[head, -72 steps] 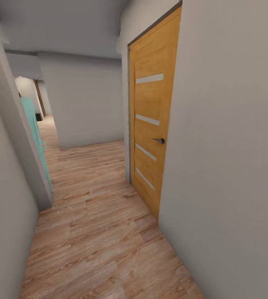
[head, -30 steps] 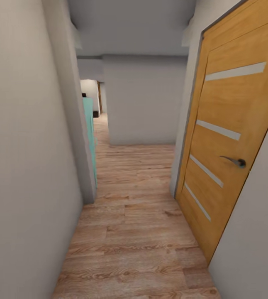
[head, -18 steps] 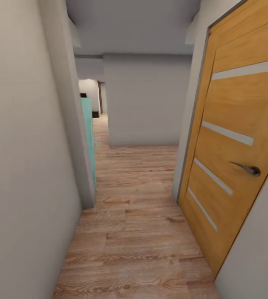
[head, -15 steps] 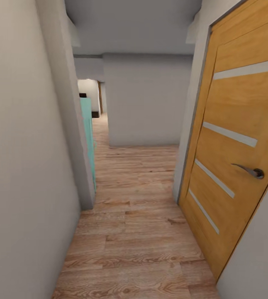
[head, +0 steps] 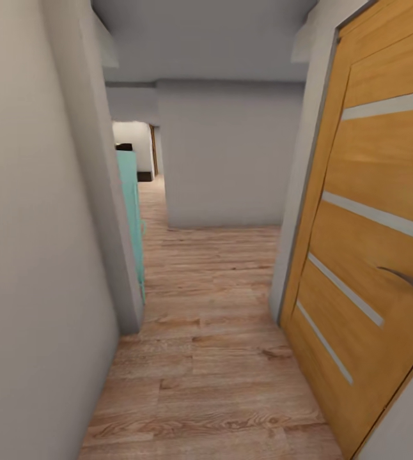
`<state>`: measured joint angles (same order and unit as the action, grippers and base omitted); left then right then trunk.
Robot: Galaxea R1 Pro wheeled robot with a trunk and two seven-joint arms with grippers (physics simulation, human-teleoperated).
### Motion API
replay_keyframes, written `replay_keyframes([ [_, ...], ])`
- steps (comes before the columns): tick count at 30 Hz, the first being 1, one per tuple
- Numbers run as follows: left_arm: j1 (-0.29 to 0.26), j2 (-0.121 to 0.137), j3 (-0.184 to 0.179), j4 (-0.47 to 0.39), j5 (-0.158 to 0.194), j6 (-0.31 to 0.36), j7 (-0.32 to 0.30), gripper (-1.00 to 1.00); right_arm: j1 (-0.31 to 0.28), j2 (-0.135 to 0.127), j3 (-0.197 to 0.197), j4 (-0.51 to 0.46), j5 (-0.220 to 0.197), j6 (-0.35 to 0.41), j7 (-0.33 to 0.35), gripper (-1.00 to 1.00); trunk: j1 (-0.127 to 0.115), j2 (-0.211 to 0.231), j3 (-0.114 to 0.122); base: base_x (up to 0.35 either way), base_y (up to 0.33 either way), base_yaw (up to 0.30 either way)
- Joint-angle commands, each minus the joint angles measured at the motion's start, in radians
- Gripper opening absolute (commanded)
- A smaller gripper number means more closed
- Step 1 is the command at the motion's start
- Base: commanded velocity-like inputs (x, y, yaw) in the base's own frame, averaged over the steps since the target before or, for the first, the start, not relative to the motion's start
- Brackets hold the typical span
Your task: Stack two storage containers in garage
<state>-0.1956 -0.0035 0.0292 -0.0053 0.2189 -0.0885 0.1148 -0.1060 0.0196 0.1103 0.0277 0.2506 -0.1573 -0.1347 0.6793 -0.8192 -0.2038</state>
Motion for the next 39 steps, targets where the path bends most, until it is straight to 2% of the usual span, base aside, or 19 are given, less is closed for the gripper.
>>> replay_keyframes([
  [1,-0.001,0.0,0.002,0.001,0.003,-0.004,0.002,1.0,-0.001,0.0,0.008,0.003,0.003,-0.004,-0.006,1.0,0.001,-0.001,-0.001,0.322,0.0,0.0],
  [39,-0.001,-0.001,-0.003,0.001,0.003,-0.001,0.0,1.0,-0.001,-0.001,0.007,0.003,0.006,-0.011,-0.005,1.0,0.001,-0.001,-0.001,0.322,0.0,0.0],
])
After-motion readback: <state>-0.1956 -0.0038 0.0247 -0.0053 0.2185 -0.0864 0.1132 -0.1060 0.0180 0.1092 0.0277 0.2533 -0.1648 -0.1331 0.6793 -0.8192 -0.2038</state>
